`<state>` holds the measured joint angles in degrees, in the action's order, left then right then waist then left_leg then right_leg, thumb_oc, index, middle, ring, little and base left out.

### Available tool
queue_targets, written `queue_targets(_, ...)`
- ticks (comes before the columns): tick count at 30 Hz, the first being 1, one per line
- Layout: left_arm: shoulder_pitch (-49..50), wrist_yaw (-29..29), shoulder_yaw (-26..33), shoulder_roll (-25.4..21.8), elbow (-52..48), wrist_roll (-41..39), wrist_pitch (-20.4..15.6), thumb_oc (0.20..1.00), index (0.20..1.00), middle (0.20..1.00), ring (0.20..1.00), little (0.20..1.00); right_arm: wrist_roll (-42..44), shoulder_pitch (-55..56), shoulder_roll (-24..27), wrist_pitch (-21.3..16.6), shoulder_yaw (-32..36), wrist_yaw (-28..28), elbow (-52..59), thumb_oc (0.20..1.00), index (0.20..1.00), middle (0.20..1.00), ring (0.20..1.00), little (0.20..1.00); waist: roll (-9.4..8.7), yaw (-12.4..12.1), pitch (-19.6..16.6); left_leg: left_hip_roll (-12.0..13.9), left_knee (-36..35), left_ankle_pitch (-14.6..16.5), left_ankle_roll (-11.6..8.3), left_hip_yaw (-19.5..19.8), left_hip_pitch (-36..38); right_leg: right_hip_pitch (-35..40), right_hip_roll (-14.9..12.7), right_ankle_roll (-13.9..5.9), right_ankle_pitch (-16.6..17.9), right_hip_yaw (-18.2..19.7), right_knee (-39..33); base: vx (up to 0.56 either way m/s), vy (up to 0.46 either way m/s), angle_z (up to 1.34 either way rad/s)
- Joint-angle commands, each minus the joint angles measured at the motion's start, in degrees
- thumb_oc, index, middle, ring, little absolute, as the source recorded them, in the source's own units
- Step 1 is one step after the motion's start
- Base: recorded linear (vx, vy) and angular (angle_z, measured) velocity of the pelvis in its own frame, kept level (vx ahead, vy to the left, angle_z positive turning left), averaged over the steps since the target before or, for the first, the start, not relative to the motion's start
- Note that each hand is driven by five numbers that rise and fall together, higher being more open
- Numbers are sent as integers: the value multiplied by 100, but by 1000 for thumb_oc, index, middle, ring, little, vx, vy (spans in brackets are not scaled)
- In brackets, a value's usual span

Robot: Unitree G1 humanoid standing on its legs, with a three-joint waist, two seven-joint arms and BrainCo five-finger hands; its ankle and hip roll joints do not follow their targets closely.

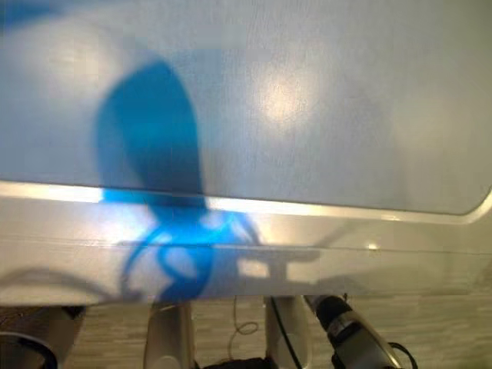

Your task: Grab the laundry basket,head to the washer,open it,put in the laundry and shut it.

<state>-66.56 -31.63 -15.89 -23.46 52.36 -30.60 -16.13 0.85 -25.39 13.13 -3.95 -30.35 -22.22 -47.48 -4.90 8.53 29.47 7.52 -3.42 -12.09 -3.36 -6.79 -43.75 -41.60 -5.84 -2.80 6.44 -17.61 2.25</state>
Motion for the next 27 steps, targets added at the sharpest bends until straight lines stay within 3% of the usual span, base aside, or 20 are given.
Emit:
queue_targets(1, -353, -336, 111, -242, 249, -54, -397, 200, 200, 200, 200, 200, -185, 392, 54, -85, -76, -28, 75, 1000, 1000, 1000, 1000, 1000, -103, 19, -363, 181, 445, 823, -333, -4, 3, -479, -334, -777, -635, 660, 931, 0, 0, 0)
queue_targets(6, -1518, -485, 165, -441, 147, -909, -668, 200, 200, 200, 200, 200, -180, 381, 185, 8, -86, 22, 87, 1000, 1000, 1000, 1000, 1000, -130, 172, -419, 156, 548, 939, -297, 47, -143, -633, -283, -804, -660, 712, 951, 34, -8, -1)
queue_targets(7, -2401, -256, -119, -298, 11, -1502, -783, 200, 200, 200, 200, 200, -127, 317, 335, 76, -63, 80, 32, 1000, 1000, 1000, 1000, 1000, -77, 245, -459, 134, 561, 964, -267, 73, -210, -725, -274, -830, -675, 755, 975, 39, 13, -2)
queue_targets(10, -3108, 33, -170, 114, -766, -2484, -1387, 200, 200, 200, 200, 200, -134, 334, 482, 237, -21, 128, 99, 1000, 1000, 1000, 1000, 1000, 3, 290, -513, 80, 512, 951, -252, 112, -267, -831, -250, -858, -701, 766, 1018, 35, -2, 2)
queue_targets(11, -3107, 33, -172, 125, -780, -2498, -1402, 200, 200, 200, 200, 200, -135, 333, 494, 248, -3, 132, 110, 1000, 1000, 1000, 1000, 1000, 15, 281, -512, 77, 507, 948, -250, 115, -275, -843, -252, -859, -704, 764, 1026, 25, 6, 10)
queue_targets(12, -3136, 45, -34, 313, -1175, -2674, -1630, 1000, 1000, 1000, 1000, 1000, -223, 444, 589, 327, 24, 186, 275, 1000, 1000, 1000, 1000, 1000, 41, 293, -562, 54, 452, 941, -249, 122, -278, -907, -248, -866, -718, 772, 1069, 18, 20, 11)
queue_targets(13, -3118, 40, -67, 319, -1194, -2633, -1556, 1000, 1000, 1000, 1000, 1000, -259, 474, 650, 326, 40, 214, 396, 1000, 1000, 1000, 1000, 1000, 48, 306, -585, 48, 435, 938, -245, 120, -267, -922, -240, -859, -725, 780, 1081, 21, 31, 9)
queue_targets(16, -3072, 305, -495, -52, -520, -2316, -767, 1000, 1000, 1000, 1000, 1000, -274, 500, 888, 348, 161, 317, 576, 1000, 1000, 1000, 1000, 1000, 157, 265, -652, 40, 397, 907, -246, 64, -227, -933, -242, -829, -740, 798, 1088, 2, 40, 2)
queue_targets(17, -3110, 335, -499, -65, -472, -2325, -747, 1000, 1000, 1000, 1000, 1000, -274, 502, 887, 353, 158, 325, 592, 1000, 1000, 1000, 1000, 1000, 147, 270, -648, 42, 394, 906, -248, 62, -223, -931, -239, -827, -740, 800, 1086, -5, 27, -7)
queue_targets(18, -3089, 477, -690, -231, -189, -2054, -474, 1000, 1000, 1000, 1000, 1000, -285, 544, 938, 349, 190, 362, 611, 1000, 1000, 1000, 1000, 1000, 183, 236, -639, 42, 395, 897, -245, 49, -209, -925, -245, -817, -745, 788, 1101, -14, 35, -15)
queue_targets(19, -2854, 599, -1097, -611, 161, -999, 26, 1000, 1000, 1000, 1000, 1000, -327, 672, 988, 307, 247, 437, 638, 1000, 1000, 1000, 1000, 1000, 282, 124, -625, 43, 406, 859, -242, 59, -182, -893, -256, -782, -779, 769, 1133, -23, 39, -18)
queue_targets(20, -2715, 665, -1315, -771, 389, -350, 272, 1000, 1000, 1000, 1000, 1000, -318, 698, 994, 278, 260, 481, 607, 1000, 1000, 1000, 1000, 1000, 339, 60, -625, 41, 419, 836, -245, 73, -168, -873, -261, -764, -792, 762, 1155, -25, 19, -21)
queue_targets(23, -2357, 942, -1799, -988, 710, 953, 720, 1000, 1000, 1000, 1000, 1000, -297, 693, 1018, 171, 242, 554, 546, 1000, 1000, 1000, 1000, 1000, 389, -36, -604, 52, 388, 794, -263, 95, -70, -729, -258, -736, -809, 713, 1113, -31, 2, -14)
queue_targets(24, -2352, 944, -1798, -990, 707, 969, 725, 1000, 1000, 1000, 1000, 1000, -297, 693, 1009, 166, 238, 554, 541, 1000, 1000, 1000, 1000, 1000, 383, -35, -600, 53, 382, 792, -264, 95, -58, -716, -256, -735, -808, 711, 1106, -40, -11, -2)
queue_targets(25, -2059, 1206, -2319, -1223, 307, 1992, 989, 1000, 1000, 1000, 1000, 1000, -256, 636, 1009, 188, 261, 654, 381, 1000, 1000, 1000, 1000, 1000, 435, -141, -577, 58, 331, 748, -275, 104, 27, -579, -256, -716, -803, 660, 1037, -29, -16, -7)
queue_targets(26, -2059, 1206, -2319, -1223, 307, 1992, 989, 1000, 1000, 1000, 1000, 1000, -256, 636, 1009, 188, 261, 654, 381, 1000, 1000, 1000, 1000, 1000, 435, -141, -577, 58, 331, 748, -275, 104, 27, -579, -256, -716, -803, 660, 1037, -50, -22, -2)
queue_targets(27, -1498, 1421, -2714, -1626, -756, 3110, 1167, 1000, 1000, 1000, 1000, 1000, -211, 638, 1008, 189, 322, 739, 225, 1000, 1000, 1000, 1000, 1000, 469, -266, -561, 58, 272, 714, -292, 120, 149, -444, -250, -700, -805, 621, 983, -37, -3, -3)
